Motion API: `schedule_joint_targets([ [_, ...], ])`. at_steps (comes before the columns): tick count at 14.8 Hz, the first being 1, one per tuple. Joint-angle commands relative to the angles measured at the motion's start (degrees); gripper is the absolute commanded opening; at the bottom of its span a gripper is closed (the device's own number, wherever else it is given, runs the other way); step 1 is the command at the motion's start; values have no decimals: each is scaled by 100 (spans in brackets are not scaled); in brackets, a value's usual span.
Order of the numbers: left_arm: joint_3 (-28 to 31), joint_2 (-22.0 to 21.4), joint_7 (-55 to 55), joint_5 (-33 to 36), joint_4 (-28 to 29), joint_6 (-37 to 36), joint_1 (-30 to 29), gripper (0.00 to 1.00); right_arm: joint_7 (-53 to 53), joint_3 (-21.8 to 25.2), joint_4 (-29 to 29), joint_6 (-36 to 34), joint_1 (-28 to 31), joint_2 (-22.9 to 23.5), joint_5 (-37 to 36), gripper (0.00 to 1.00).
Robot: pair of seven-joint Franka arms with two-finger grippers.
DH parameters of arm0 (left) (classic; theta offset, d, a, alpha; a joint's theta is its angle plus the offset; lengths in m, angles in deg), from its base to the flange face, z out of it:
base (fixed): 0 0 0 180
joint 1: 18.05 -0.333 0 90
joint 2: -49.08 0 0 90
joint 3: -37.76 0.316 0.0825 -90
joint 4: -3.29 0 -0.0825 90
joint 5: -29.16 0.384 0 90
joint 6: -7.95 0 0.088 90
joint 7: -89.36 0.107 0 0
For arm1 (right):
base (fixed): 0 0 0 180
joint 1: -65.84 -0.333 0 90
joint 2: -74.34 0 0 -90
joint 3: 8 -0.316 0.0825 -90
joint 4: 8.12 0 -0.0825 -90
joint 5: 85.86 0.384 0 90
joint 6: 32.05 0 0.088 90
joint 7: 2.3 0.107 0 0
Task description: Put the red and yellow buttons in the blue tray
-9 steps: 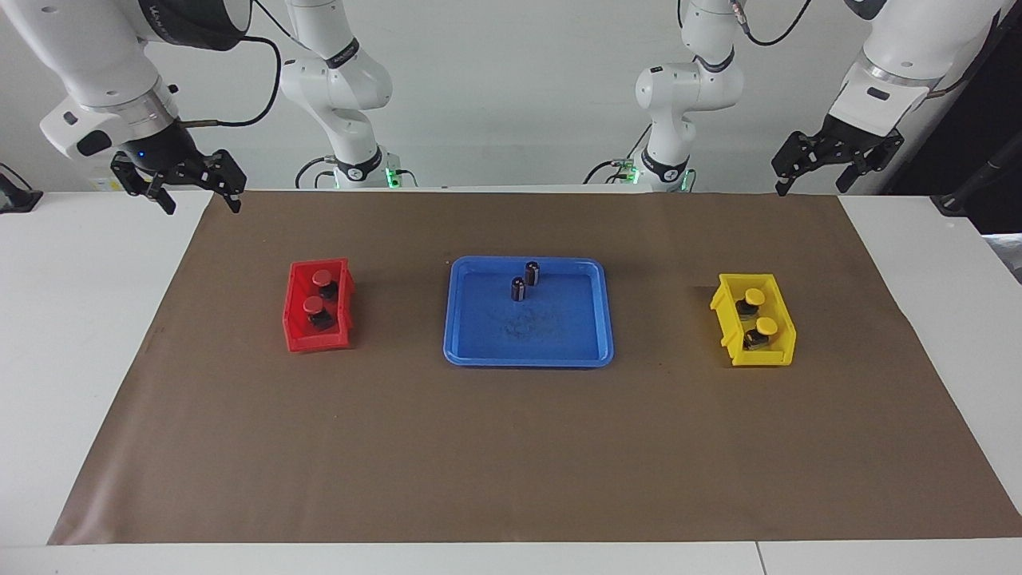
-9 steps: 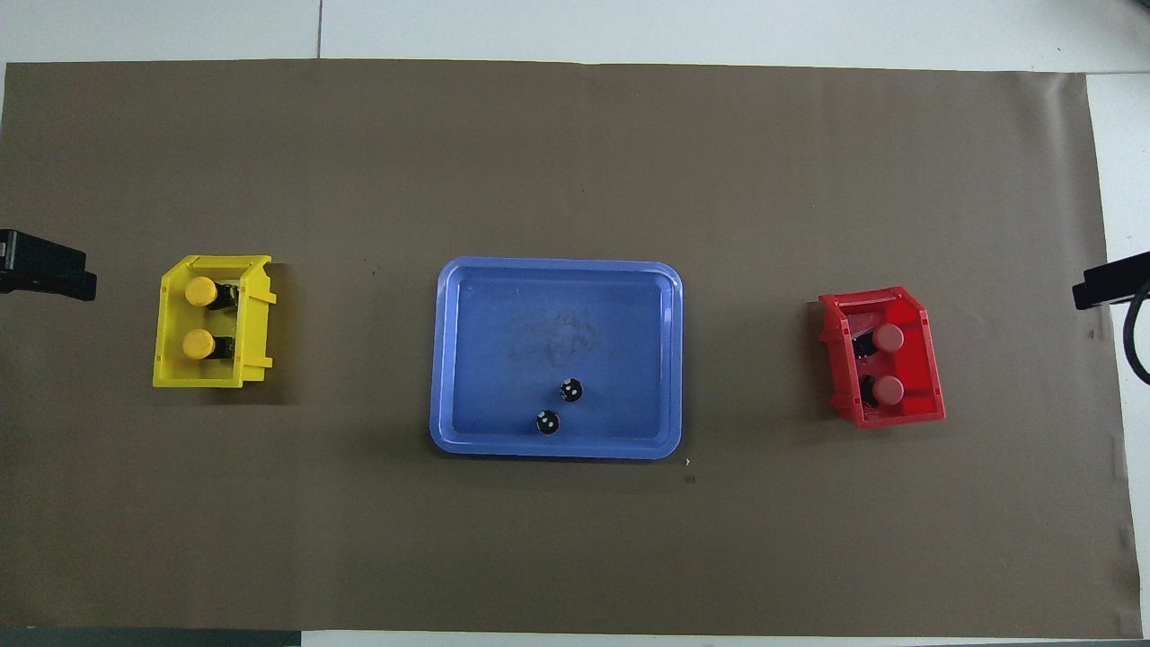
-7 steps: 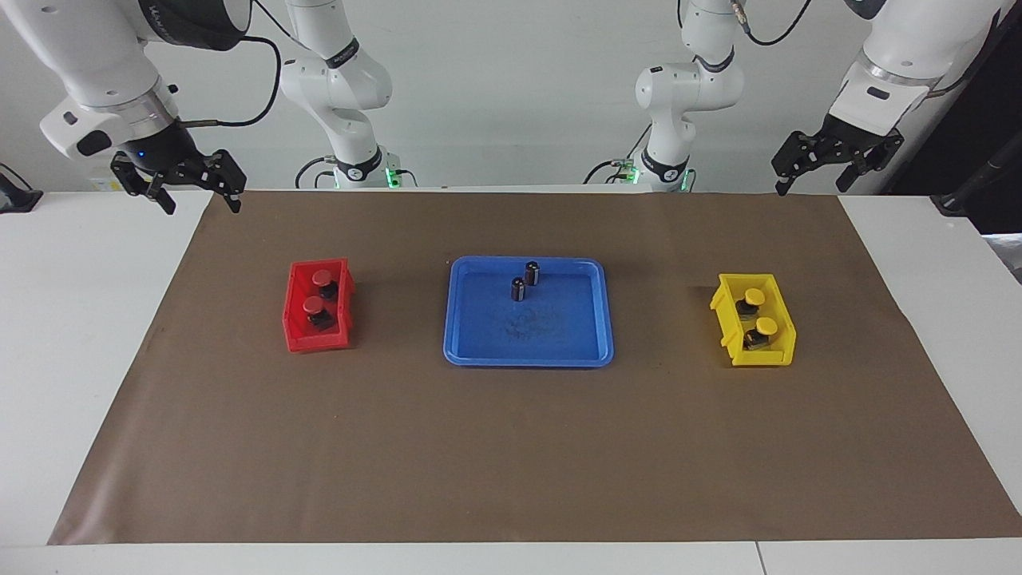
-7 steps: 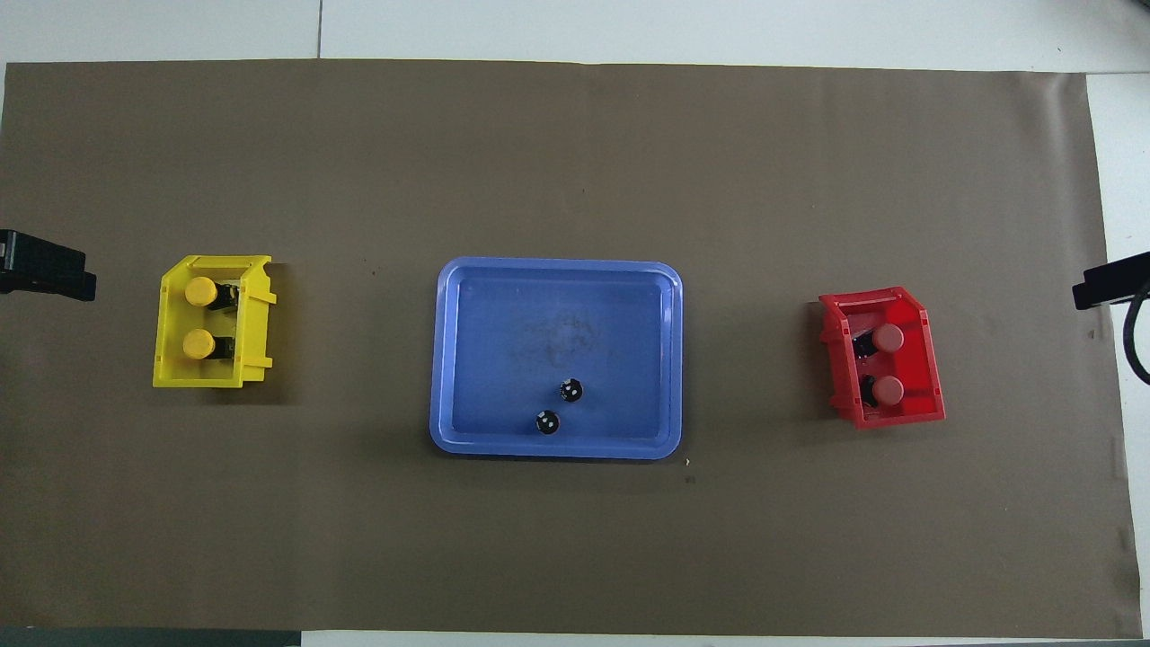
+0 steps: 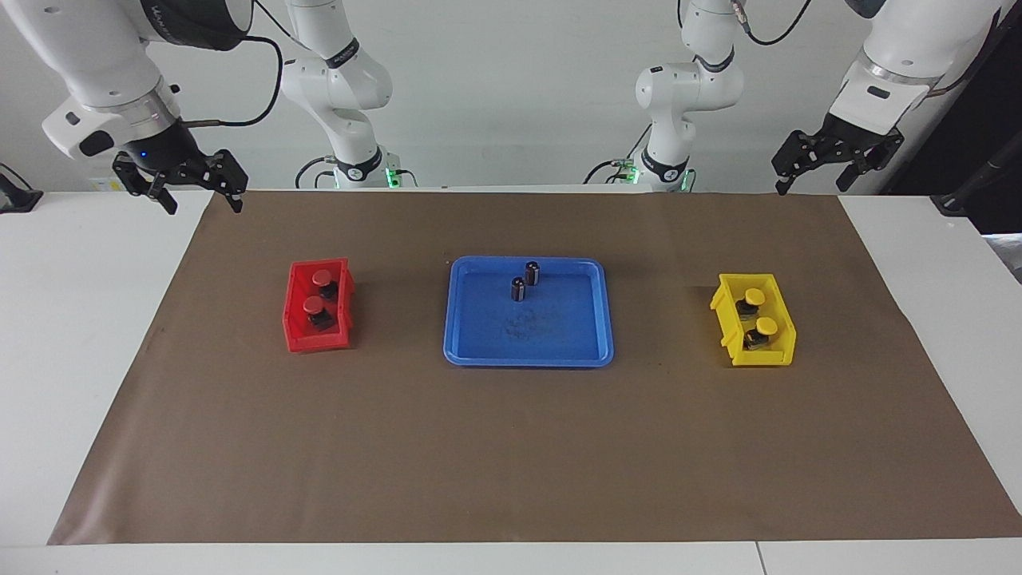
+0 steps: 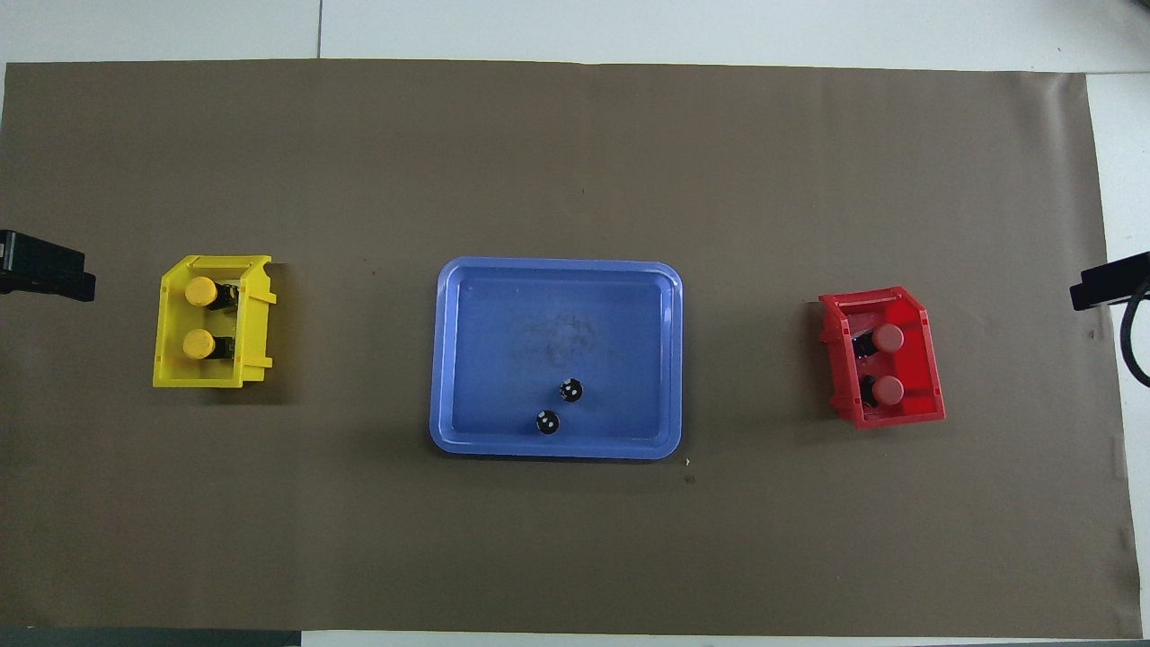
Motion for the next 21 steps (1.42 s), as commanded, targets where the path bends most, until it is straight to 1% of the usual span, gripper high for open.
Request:
schedule_joint_targets([
  [1, 46, -150, 8, -95, 147, -60, 5, 100, 96, -8, -59, -42, -2, -74, 30, 100],
  [3, 46, -150, 8, -95, 147, -60, 5, 100, 130, -26, -94, 63, -46, -65, 39, 100],
  [5, 46, -150, 8, -95, 147, -60, 5, 100, 227, -26, -68, 195, -212, 5, 39, 100],
  [7, 46, -150, 8, -86, 147, -60, 5, 100, 350, -26, -129, 467, -379, 136, 47, 100],
  [8, 46, -150, 8, -95, 147, -60, 5, 100, 437, -26, -233, 651, -493, 206, 126, 96],
  [10, 46, -150, 8, -95, 147, -69, 5, 100, 736, -35, -750, 1300, -591, 233, 380, 88],
  [11, 46, -150, 8, -95, 147, -60, 5, 100, 746, -35, -1066, 1634, -696, 233, 399, 82],
  [13, 46, -150, 8, -86, 139, -69, 5, 100, 728, -35, -1726, 2284, -723, 225, 399, 75],
  [14, 46, -150, 8, -95, 147, -60, 5, 100, 728, -35, -1990, 2531, -732, 225, 399, 72],
  [16, 46, -150, 8, -95, 147, -60, 5, 100, 693, -35, -2299, 2796, -741, 190, 399, 66],
  [17, 46, -150, 8, -95, 147, -60, 5, 100, 684, -26, -2422, 2954, -741, 189, 399, 64],
  [19, 46, -150, 8, -95, 147, -60, 5, 100, 684, -35, -2843, 3497, -741, 189, 399, 62],
  [21, 46, -150, 8, -95, 147, -69, 5, 100, 702, -35, -3186, 4008, -741, 233, 399, 61],
])
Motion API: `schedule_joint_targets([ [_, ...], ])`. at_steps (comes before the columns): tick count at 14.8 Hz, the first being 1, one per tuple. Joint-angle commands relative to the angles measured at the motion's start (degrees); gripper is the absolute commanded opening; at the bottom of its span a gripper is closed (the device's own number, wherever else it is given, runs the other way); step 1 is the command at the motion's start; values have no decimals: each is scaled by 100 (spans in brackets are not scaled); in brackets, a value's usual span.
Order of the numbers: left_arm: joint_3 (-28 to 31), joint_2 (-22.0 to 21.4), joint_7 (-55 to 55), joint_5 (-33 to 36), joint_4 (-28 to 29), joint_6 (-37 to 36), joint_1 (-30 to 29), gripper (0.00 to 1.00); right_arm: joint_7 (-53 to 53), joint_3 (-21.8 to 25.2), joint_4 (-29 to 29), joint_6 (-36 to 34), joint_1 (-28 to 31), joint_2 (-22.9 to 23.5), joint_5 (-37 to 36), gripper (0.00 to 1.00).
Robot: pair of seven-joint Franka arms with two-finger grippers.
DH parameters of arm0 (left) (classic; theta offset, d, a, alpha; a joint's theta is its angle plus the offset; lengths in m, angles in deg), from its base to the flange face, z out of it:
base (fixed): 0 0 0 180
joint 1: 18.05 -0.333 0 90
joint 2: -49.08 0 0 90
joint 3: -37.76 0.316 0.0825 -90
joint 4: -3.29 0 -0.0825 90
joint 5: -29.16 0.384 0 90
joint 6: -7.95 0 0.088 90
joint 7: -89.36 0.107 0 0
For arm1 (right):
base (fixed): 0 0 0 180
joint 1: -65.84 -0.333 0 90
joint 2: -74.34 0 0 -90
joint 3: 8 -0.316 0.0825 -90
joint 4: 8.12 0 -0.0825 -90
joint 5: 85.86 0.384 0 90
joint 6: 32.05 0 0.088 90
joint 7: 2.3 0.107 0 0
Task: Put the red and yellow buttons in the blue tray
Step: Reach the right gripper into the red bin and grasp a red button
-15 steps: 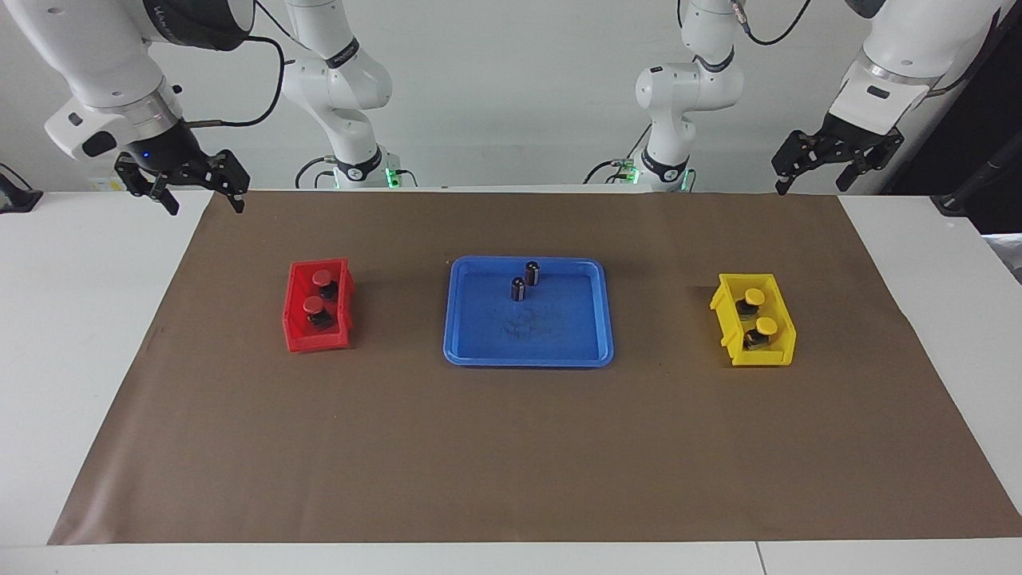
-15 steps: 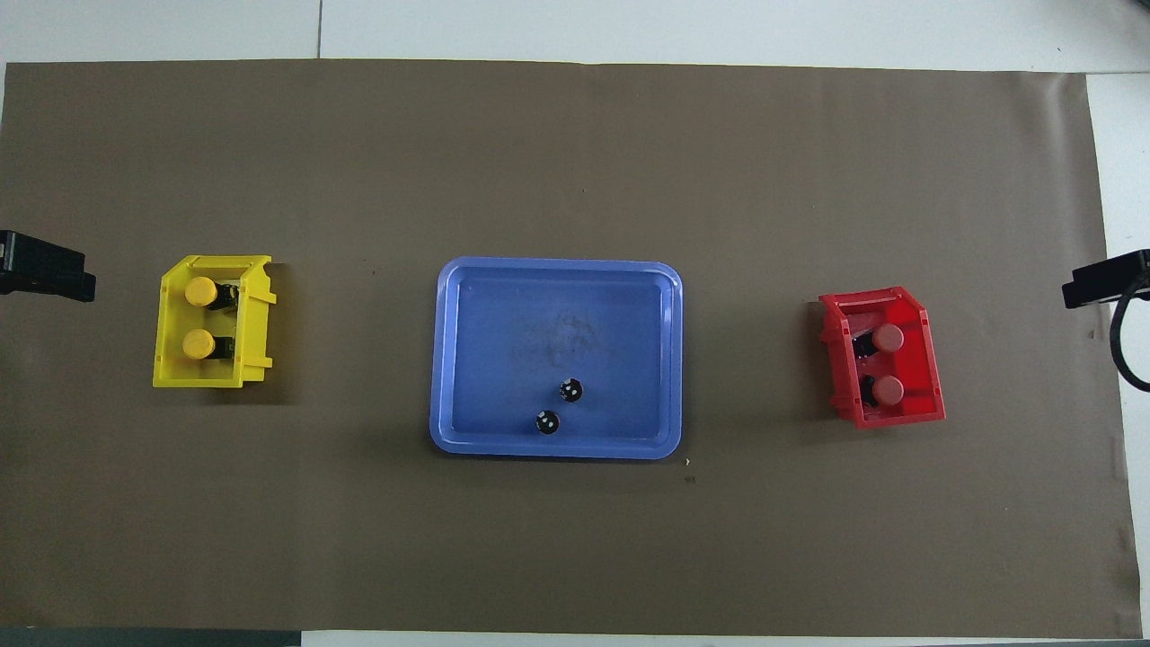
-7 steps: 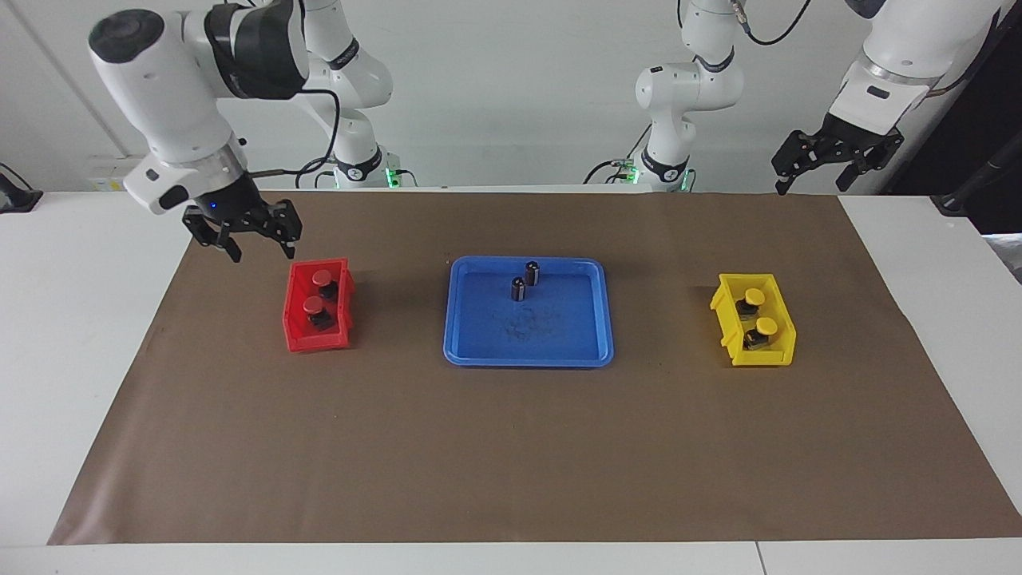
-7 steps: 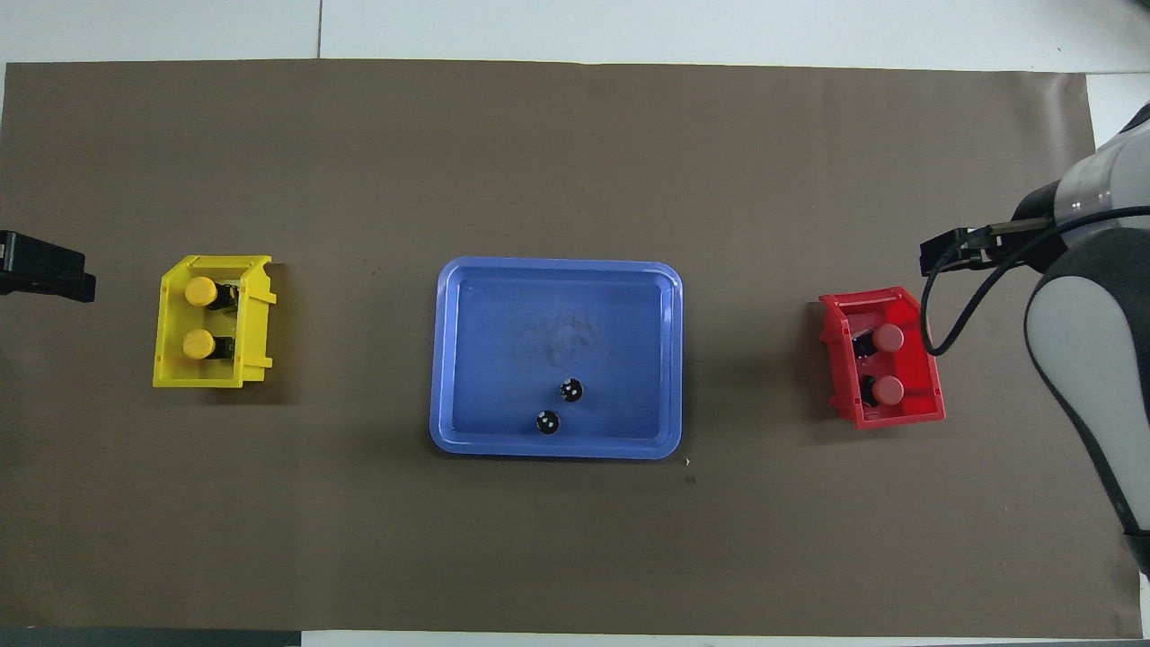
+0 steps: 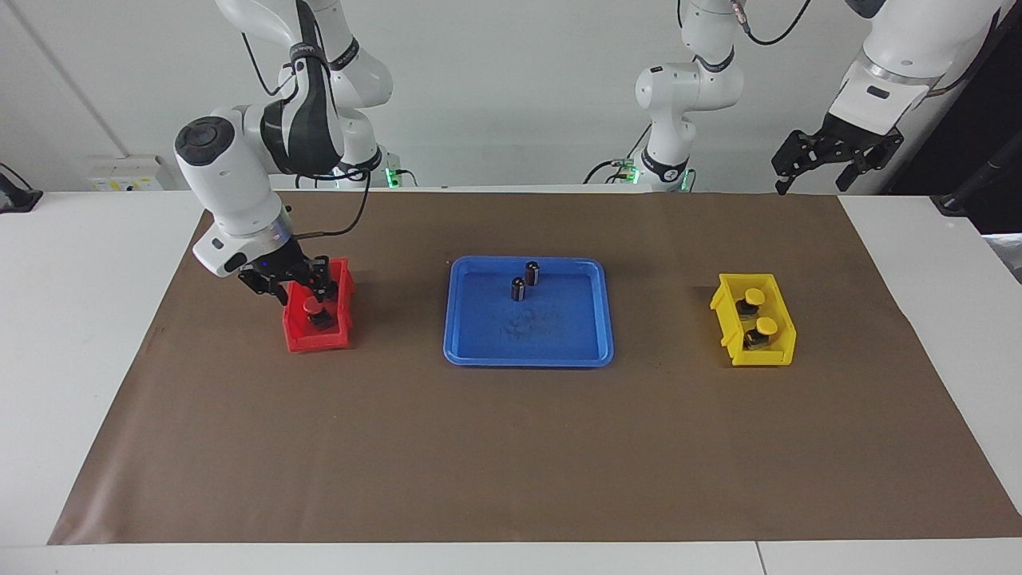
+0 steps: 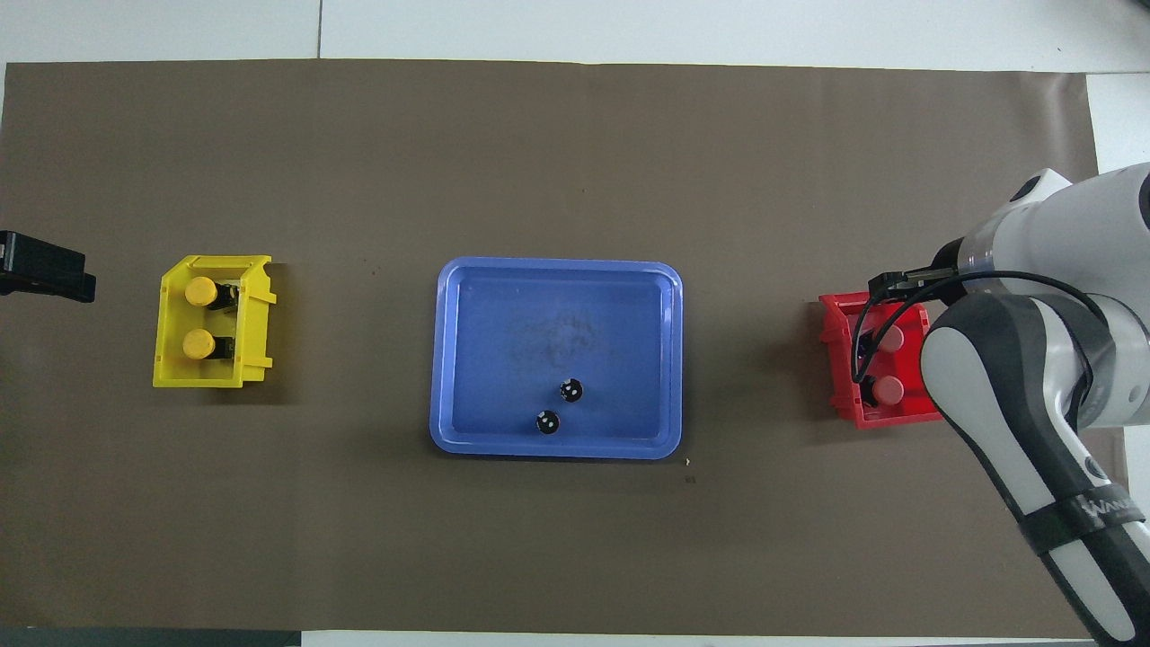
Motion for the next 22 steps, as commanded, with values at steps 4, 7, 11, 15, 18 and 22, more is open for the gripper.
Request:
schedule_joint_targets([
  [4, 46, -150, 8, -95, 147, -47, 5, 100, 1, 5, -728, 575, 12, -215, 78, 61],
  [7, 46, -150, 8, -95, 147, -56, 5, 100, -8, 5, -799, 602, 38, -206, 69, 59],
  [11, 46, -150, 8, -95, 147, -47, 5, 100, -8, 5, -965, 811, 38, -215, 69, 59],
  [15, 46, -150, 8, -86, 147, -47, 5, 100, -52, 5, -1221, 1067, 74, -232, 78, 59],
  [18, 55, -141, -1, -34, 147, 14, -3, 100, -131, 5, -1239, 1076, 74, -241, 78, 59],
  [22, 142, -150, -238, 318, 147, 23, -12, 100, -201, 5, -1256, 1076, 82, -250, 69, 59],
])
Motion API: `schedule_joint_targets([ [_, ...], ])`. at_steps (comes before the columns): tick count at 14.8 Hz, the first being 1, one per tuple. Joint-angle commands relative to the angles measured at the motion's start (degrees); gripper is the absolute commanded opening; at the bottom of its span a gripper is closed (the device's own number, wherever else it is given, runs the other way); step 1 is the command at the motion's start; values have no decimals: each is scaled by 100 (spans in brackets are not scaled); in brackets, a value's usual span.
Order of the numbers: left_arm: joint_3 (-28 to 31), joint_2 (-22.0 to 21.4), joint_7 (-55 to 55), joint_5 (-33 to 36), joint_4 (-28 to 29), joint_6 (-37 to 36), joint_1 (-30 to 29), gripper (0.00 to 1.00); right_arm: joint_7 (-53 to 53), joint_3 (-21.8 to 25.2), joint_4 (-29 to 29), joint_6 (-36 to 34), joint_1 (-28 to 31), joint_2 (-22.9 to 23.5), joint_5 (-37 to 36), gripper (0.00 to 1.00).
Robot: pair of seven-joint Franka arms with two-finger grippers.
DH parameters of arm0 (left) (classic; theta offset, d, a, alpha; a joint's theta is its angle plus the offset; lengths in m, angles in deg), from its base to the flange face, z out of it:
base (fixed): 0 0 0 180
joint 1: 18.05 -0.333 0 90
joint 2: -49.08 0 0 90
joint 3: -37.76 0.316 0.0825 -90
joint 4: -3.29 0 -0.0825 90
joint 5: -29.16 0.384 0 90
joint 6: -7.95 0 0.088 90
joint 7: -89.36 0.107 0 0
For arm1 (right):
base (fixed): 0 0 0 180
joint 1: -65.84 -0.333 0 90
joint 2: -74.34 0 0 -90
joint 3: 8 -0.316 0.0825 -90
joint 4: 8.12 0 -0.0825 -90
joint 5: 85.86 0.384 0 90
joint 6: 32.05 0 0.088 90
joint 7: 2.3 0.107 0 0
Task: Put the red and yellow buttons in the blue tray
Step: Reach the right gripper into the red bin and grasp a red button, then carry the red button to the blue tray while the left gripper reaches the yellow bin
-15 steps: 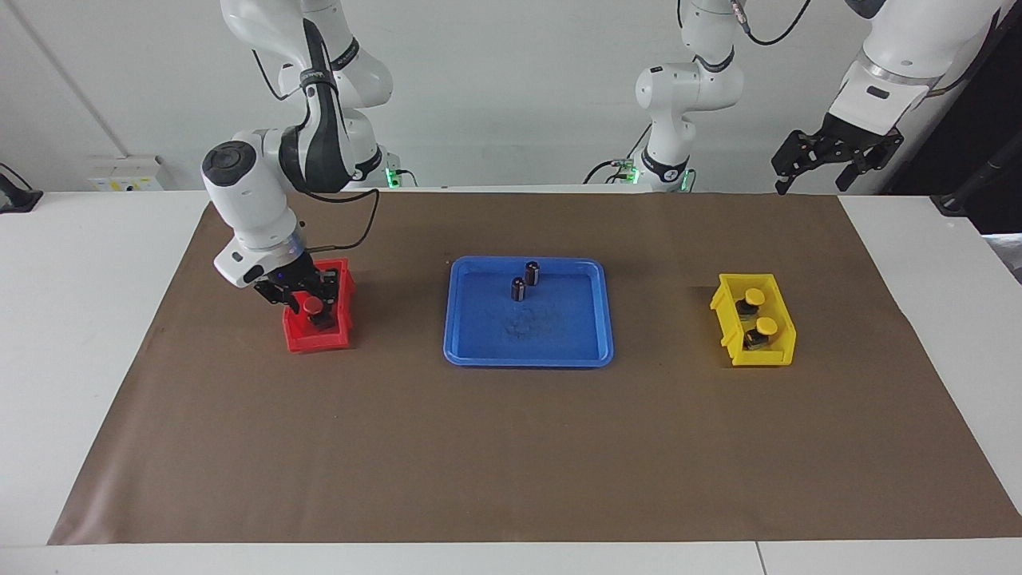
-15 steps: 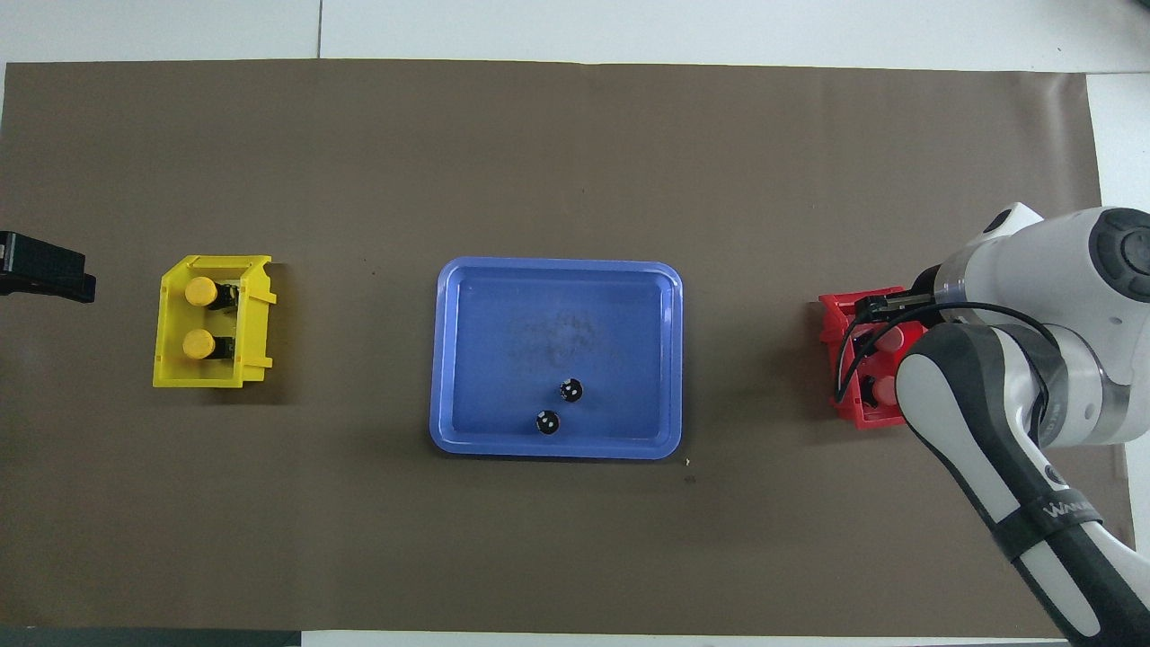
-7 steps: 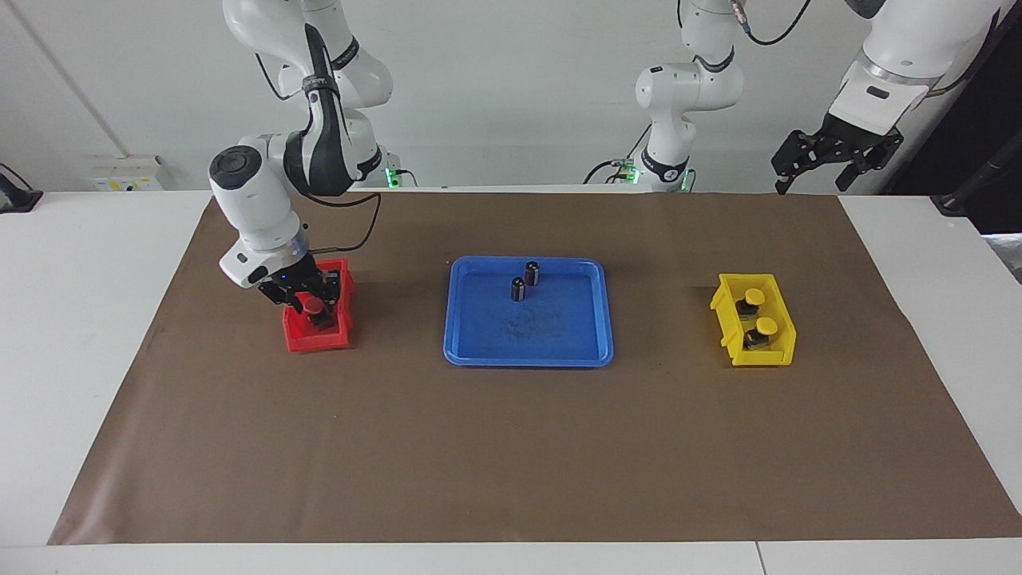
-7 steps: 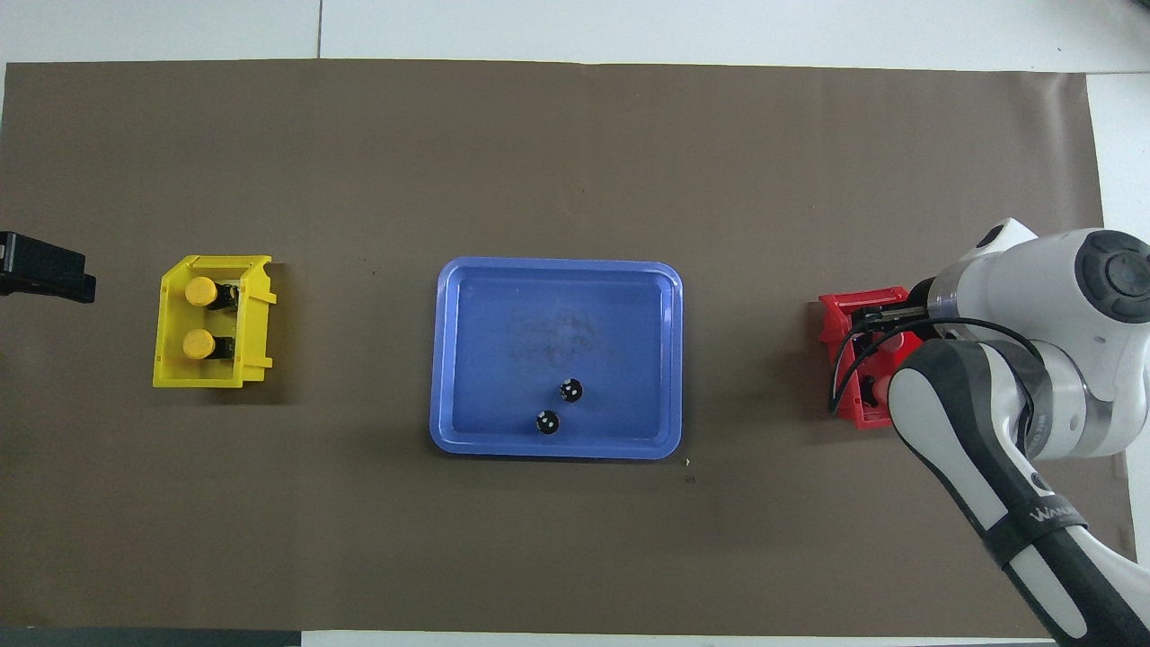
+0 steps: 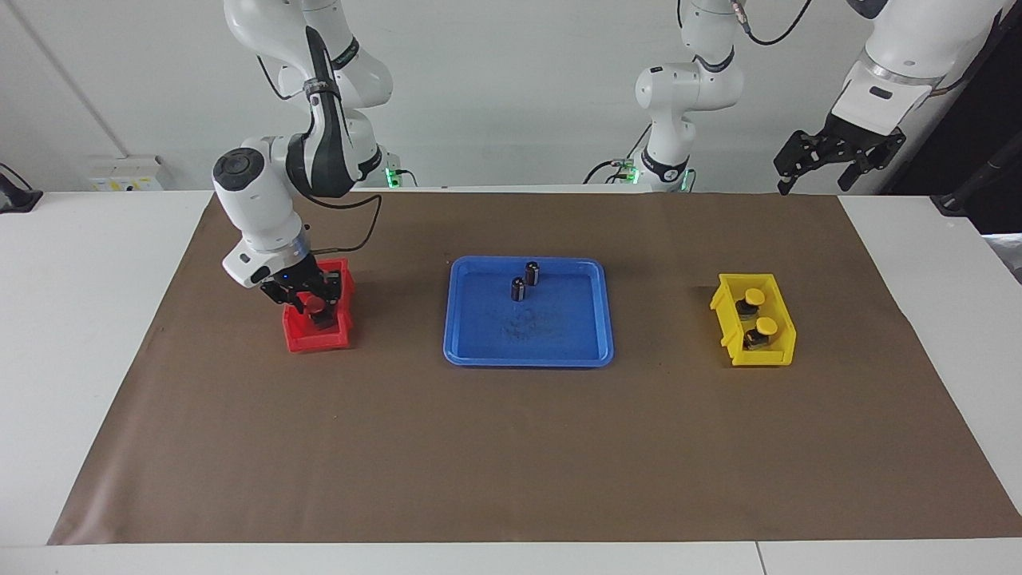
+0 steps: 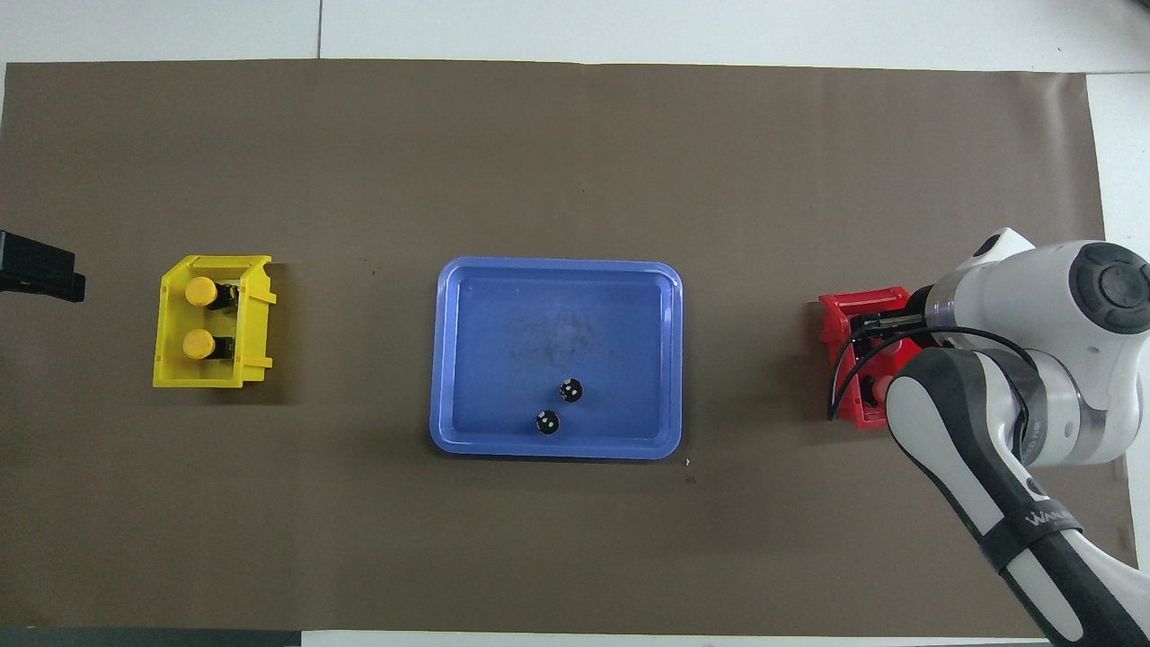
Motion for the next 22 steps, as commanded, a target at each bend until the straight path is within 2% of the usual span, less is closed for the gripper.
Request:
schedule_joint_targets([
  [1, 88, -148, -139, 142, 147, 30, -21, 100, -216, -28, -210, 125, 81, -150, 75, 59],
  [4, 88, -157, -236, 151, 191, 30, -21, 100, -331, -28, -280, 142, 160, -185, 75, 59],
  [5, 88, -157, -254, 151, 191, 21, -21, 100, -348, -28, -333, 142, 169, -203, 75, 55],
  [8, 88, -166, -254, 151, 199, 21, -21, 100, -366, -28, -316, 81, 169, -203, 75, 26],
  [9, 88, -166, -254, 151, 217, 13, -21, 100, -366, -28, -281, 29, 169, -194, 75, 19],
  [10, 88, -166, -254, 151, 217, 13, -21, 100, -349, -28, -202, -41, 160, -186, 67, 18],
  [12, 88, -166, -263, 151, 217, 13, -21, 100, -305, -28, 454, -680, 108, -11, 67, 18],
  [14, 88, -166, -271, 151, 208, 21, -21, 100, -244, -37, 1534, -1611, 72, 340, 67, 18],
  [16, 88, -175, -289, 151, 278, 187, -30, 100, 141, -46, 2440, -2272, -207, 639, 67, 18],
  [17, 88, -270, -272, 151, 496, 545, -100, 100, 474, -55, 2809, -2483, -366, 754, 67, 18],
  [19, 88, -569, -263, 107, 1469, 1536, -258, 100, 1535, -72, 3251, -2538, -970, 939, 67, 17],
  [20, 88, -596, -263, 107, 1874, 1986, -267, 98, 2063, -72, 3374, -2477, -1304, 1000, 58, 17],
  [22, 88, -422, -254, 98, 2202, 2541, -320, 93, 2899, -72, 3559, -2363, -1833, 1202, 67, 17],
])
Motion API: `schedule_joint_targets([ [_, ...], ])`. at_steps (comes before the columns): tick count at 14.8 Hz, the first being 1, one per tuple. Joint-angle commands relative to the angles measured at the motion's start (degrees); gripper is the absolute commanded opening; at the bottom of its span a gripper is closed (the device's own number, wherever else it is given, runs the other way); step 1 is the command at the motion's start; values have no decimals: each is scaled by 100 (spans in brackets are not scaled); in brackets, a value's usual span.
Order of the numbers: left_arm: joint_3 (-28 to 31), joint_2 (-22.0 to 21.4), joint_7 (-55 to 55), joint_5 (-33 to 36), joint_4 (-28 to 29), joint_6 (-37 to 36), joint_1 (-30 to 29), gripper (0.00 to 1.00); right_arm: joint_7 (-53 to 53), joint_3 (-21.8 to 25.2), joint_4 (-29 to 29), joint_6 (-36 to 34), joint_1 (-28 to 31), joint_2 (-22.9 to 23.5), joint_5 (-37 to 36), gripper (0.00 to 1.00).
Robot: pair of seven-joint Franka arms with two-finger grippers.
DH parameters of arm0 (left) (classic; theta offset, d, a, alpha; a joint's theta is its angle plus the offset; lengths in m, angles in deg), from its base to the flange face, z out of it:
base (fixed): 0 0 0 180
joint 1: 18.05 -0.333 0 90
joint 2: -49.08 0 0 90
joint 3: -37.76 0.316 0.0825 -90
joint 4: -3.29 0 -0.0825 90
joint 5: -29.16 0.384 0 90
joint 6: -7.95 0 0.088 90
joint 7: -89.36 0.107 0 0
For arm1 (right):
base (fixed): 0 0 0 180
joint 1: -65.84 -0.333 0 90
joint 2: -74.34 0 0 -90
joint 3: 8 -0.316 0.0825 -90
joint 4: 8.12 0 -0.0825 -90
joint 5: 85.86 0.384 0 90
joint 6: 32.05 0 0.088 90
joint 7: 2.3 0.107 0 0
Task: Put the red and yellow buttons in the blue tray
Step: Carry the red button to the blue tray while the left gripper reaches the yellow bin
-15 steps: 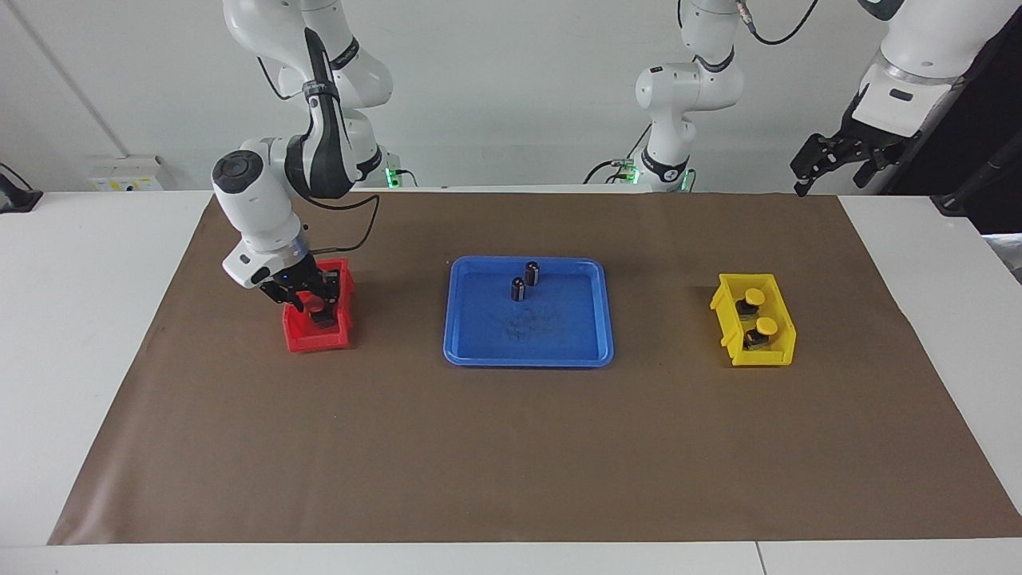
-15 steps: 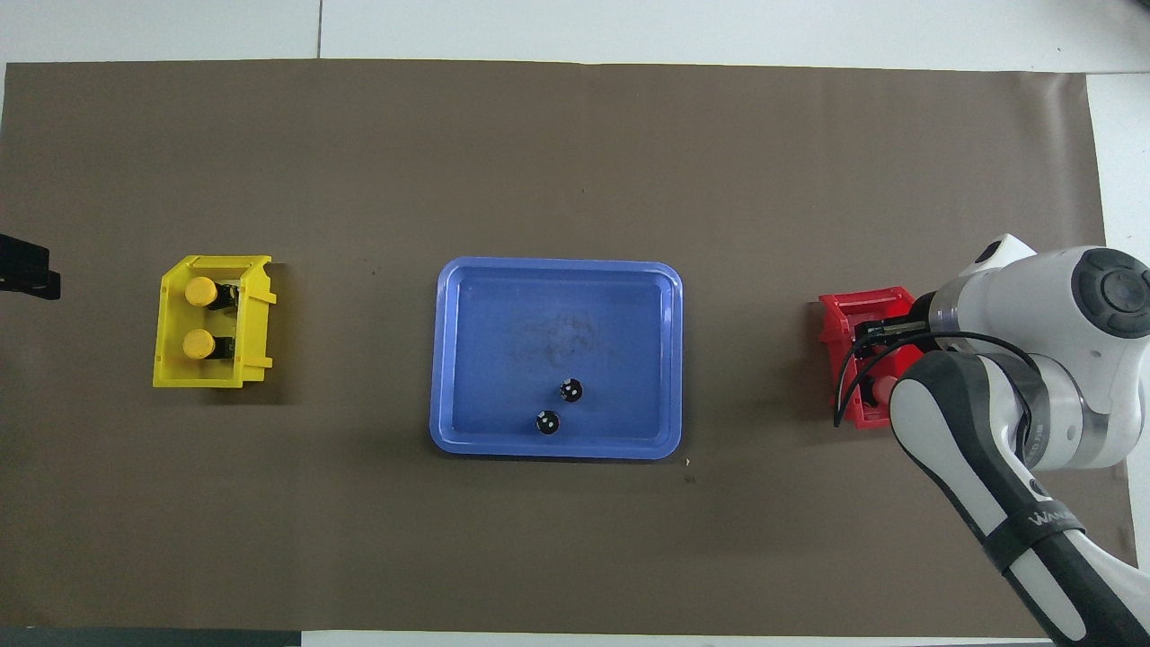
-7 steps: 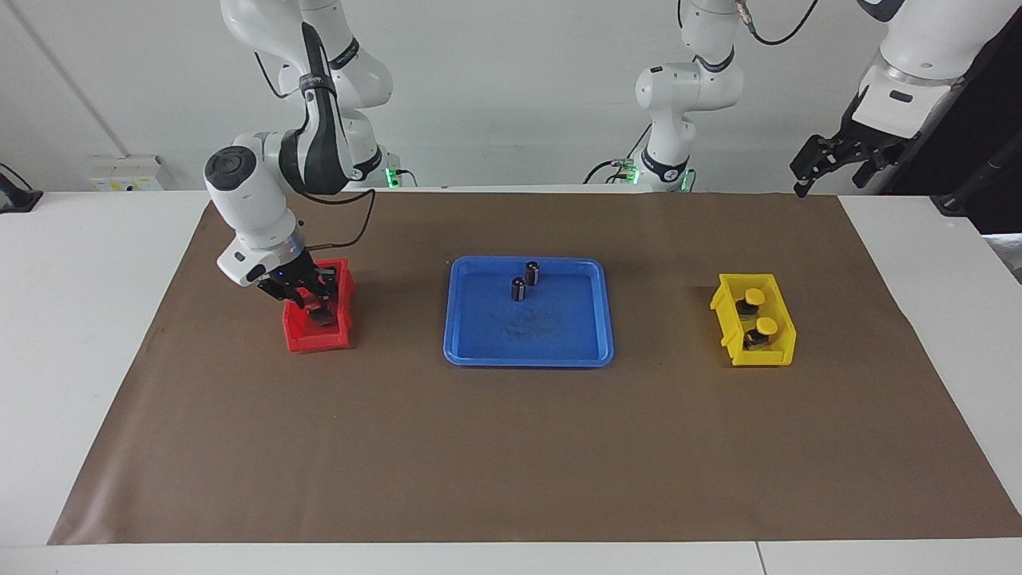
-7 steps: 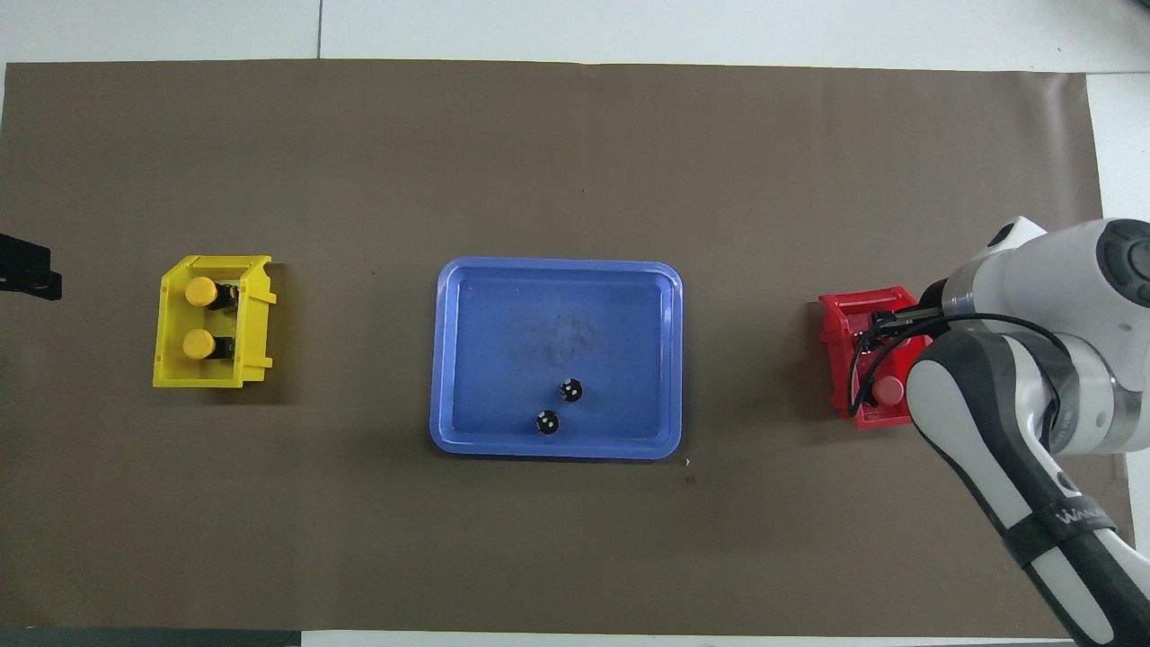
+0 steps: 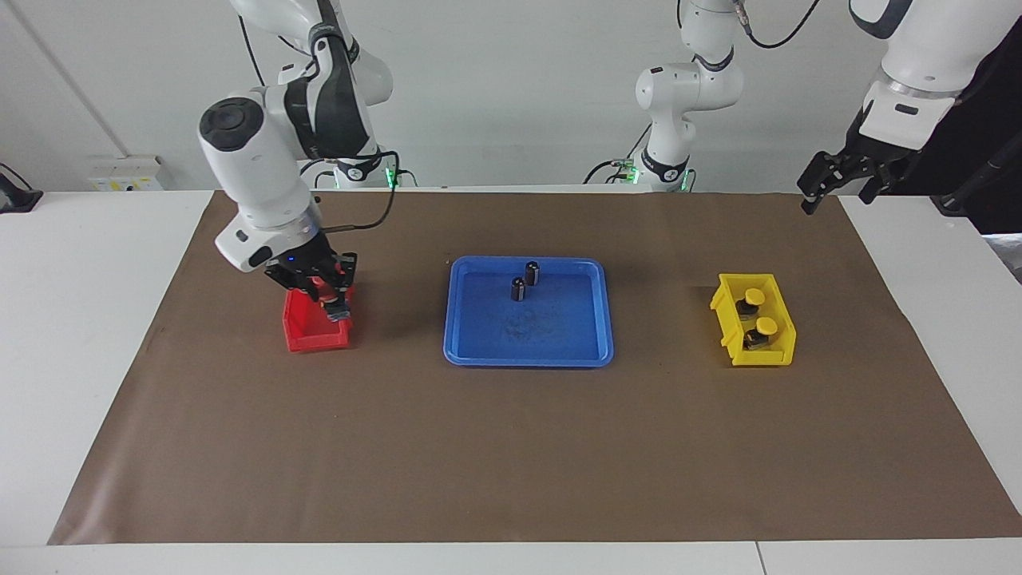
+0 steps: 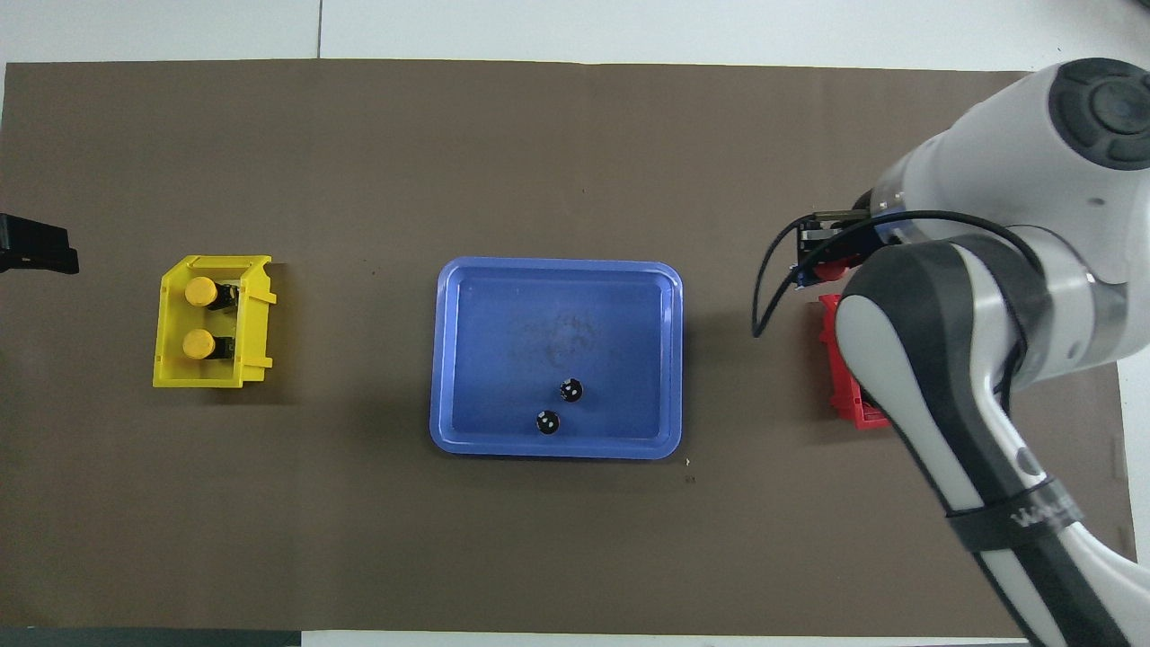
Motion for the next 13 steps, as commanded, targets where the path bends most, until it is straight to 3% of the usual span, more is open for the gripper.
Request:
schedule_joint_targets([
  [1, -11, 18, -1, -4, 708, 768, -204, 89, 1087, 19, 395, 168, -675, 433, 34, 18],
  [6, -11, 862, -45, -260, 813, 1762, -259, 82, 2179, 19, 325, 784, -1572, 1004, -36, 23],
  [11, -11, 1109, -159, -409, 1339, 2640, -188, 79, 2734, 19, 316, 1215, -1943, 1462, -247, 24],
  [13, -11, 1101, -151, -409, 1507, 2651, -188, 79, 2734, 19, 308, 1260, -1943, 1506, -247, 26],
])
